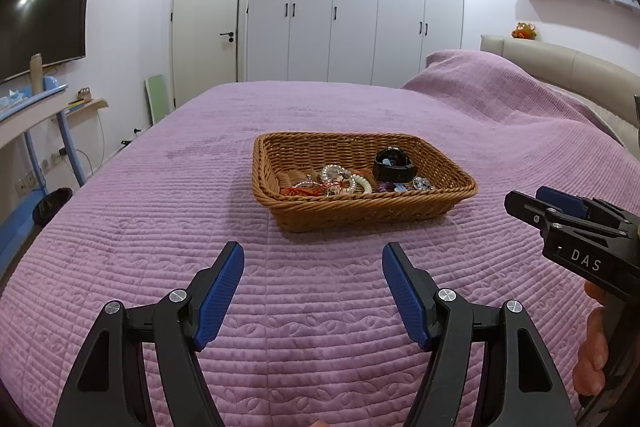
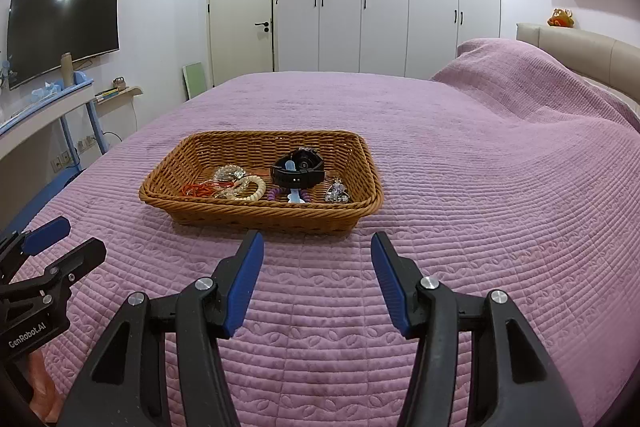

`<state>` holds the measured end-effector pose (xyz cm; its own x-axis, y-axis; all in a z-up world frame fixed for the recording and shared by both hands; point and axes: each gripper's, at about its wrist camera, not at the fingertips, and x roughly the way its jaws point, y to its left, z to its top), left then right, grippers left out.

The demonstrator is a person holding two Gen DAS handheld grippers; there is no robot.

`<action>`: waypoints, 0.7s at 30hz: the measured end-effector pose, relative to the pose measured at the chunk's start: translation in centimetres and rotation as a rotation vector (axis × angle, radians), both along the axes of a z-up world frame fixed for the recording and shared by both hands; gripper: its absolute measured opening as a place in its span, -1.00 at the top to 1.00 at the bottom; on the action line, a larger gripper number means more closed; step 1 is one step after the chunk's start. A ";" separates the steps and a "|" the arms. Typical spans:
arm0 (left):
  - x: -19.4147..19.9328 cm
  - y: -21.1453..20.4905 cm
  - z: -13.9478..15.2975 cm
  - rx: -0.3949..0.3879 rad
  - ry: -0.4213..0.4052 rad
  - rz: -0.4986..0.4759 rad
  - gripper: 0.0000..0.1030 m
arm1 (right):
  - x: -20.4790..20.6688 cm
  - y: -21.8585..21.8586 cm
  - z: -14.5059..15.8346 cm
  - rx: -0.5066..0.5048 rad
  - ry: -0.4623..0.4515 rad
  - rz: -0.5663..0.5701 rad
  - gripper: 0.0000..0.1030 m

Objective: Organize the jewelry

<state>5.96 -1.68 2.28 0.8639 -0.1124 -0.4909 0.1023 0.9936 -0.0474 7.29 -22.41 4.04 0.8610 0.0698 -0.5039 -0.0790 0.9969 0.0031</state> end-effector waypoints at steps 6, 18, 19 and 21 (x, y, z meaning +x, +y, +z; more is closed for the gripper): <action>0.0 0.0 0.0 0.000 -0.001 0.001 -0.42 | 0.0 0.0 0.0 -0.001 0.001 0.001 -0.12; 0.1 -0.2 -0.1 0.019 -0.005 0.010 -0.42 | -0.1 0.0 -0.1 -0.005 0.003 0.004 -0.12; 0.1 -0.1 0.0 0.010 -0.003 0.010 -0.42 | -0.1 0.0 -0.1 -0.005 0.002 0.002 -0.12; 0.0 0.0 0.2 -0.001 0.000 0.015 -0.42 | -0.1 0.0 -0.1 -0.002 0.000 0.000 -0.12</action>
